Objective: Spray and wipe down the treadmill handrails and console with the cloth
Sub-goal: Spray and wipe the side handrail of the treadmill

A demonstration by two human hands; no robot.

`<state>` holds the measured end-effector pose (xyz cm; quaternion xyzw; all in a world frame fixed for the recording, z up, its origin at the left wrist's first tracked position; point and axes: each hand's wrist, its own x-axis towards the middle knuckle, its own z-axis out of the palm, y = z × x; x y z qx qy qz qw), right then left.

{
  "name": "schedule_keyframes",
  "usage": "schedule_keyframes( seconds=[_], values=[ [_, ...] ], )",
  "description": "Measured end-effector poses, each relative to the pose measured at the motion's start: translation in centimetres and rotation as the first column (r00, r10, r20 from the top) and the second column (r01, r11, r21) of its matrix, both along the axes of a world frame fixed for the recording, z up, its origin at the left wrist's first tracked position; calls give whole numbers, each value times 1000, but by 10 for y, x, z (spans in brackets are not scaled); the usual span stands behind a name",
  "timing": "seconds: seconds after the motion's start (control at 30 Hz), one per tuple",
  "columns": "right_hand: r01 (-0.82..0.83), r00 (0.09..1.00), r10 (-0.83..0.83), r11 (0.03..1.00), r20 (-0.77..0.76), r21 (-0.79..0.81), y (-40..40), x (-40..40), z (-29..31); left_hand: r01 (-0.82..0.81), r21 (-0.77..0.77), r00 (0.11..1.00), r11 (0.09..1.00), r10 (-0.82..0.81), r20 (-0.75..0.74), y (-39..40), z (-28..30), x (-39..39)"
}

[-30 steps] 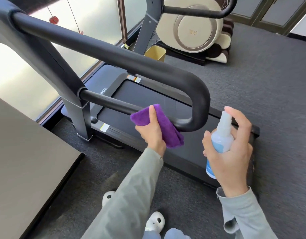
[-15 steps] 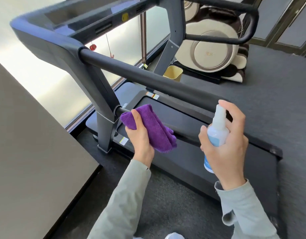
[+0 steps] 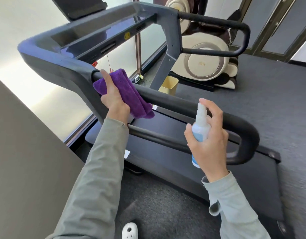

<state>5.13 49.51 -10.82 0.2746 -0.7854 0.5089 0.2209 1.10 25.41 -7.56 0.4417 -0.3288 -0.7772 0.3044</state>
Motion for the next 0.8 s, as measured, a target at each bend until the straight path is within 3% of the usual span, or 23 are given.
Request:
schedule_keyframes(
  seconds=[0.17, 0.8],
  values=[
    [14, 1000, -14, 1000, 20, 12, -2, -7, -5, -29, -46, 998, 999, 32, 57, 8, -2, -8],
    [58, 998, -58, 998, 1, -32, 94, 0, -6, 43, -27, 999, 999, -43, -9, 168, -9, -6]
  ],
)
